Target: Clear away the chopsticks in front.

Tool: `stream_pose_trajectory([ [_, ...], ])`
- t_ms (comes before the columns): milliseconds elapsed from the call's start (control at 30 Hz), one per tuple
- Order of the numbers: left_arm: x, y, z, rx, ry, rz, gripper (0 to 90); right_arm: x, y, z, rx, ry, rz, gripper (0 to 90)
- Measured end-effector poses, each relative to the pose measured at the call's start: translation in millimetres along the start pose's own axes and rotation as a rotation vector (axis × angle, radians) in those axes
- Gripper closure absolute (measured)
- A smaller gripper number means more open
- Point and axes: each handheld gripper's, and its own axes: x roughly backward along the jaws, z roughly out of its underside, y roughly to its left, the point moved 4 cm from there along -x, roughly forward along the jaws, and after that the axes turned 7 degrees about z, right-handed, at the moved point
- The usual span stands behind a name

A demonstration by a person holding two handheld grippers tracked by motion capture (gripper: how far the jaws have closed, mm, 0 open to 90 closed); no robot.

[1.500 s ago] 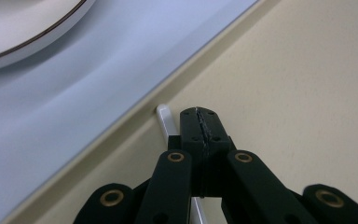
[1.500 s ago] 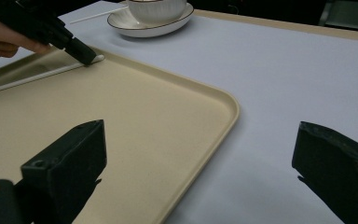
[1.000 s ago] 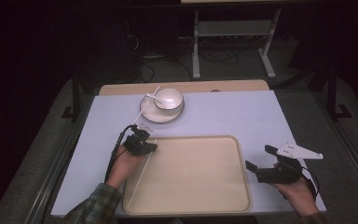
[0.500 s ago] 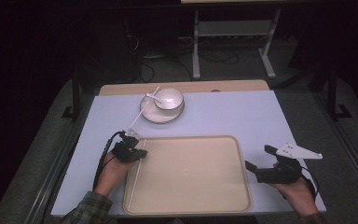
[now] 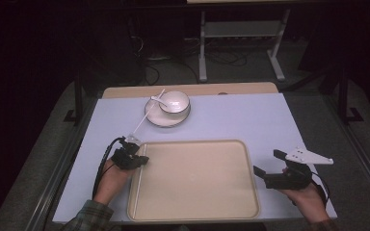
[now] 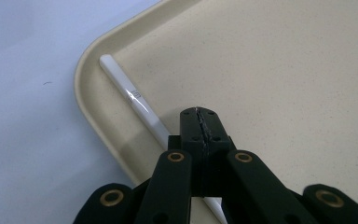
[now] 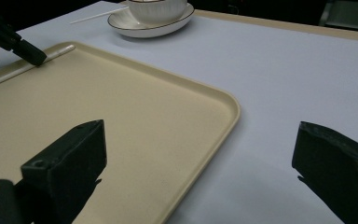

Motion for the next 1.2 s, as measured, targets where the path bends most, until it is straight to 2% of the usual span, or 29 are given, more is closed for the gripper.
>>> stream_pose_trajectory([
  [233,2.2,1.0,-5.6,-0.005,-0.026,0.006,89.5,-0.6,-0.1,0.3,0.002,0.002,0.001,2.4],
  [367,7.6,6.0,-14.1,-0.015,-0.034,-0.004,83.6,-1.6,0.1,0.5,0.005,0.006,0.002,2.4],
  [567,11.8,15.5,-25.3,0.001,-0.046,0.008,75.4,-1.6,-0.3,0.4,0.003,0.006,0.004,2.4],
  [733,13.2,24.5,-36.4,0.009,-0.05,-0.001,69.5,-1.1,-0.6,0.7,0.001,0.006,0.006,2.4],
  [1200,15.9,54.4,-73.1,0.034,-0.076,-0.029,67.7,-1.2,-1.7,1.3,0.0,0.007,0.01,2.4],
])
